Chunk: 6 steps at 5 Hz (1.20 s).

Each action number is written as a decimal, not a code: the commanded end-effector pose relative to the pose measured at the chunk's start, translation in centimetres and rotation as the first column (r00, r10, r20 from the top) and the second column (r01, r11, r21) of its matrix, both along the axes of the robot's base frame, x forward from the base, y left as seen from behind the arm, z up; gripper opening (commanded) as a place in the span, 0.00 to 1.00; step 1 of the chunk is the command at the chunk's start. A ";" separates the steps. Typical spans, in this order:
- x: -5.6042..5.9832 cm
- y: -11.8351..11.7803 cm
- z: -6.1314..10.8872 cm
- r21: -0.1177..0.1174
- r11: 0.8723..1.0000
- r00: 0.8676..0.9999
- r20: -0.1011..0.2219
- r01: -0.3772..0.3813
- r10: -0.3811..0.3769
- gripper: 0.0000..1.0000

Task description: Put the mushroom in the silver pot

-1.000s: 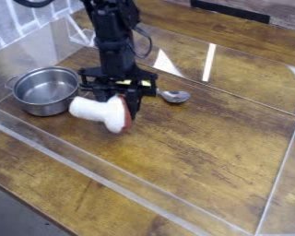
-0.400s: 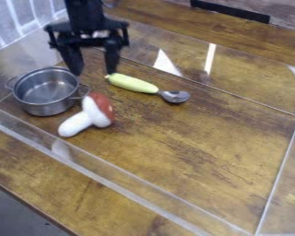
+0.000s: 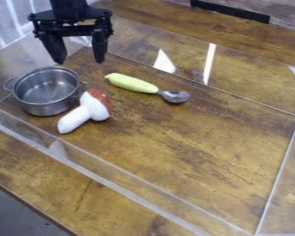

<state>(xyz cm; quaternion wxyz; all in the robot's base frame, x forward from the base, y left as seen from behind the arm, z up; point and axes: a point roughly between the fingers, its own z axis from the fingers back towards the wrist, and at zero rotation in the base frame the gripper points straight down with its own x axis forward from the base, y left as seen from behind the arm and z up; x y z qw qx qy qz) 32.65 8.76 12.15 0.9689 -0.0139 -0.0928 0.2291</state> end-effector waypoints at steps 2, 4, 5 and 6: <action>-0.5 2.0 0.8 0.020 0.998 0.999 0.004 0.051 -0.051 1.00; -1.1 2.7 0.3 0.020 0.993 0.993 -0.034 0.113 -0.112 1.00; -1.2 2.5 0.4 0.018 0.988 0.988 -0.042 0.151 -0.150 1.00; -1.4 1.1 0.4 0.016 0.983 0.982 -0.049 0.184 -0.183 1.00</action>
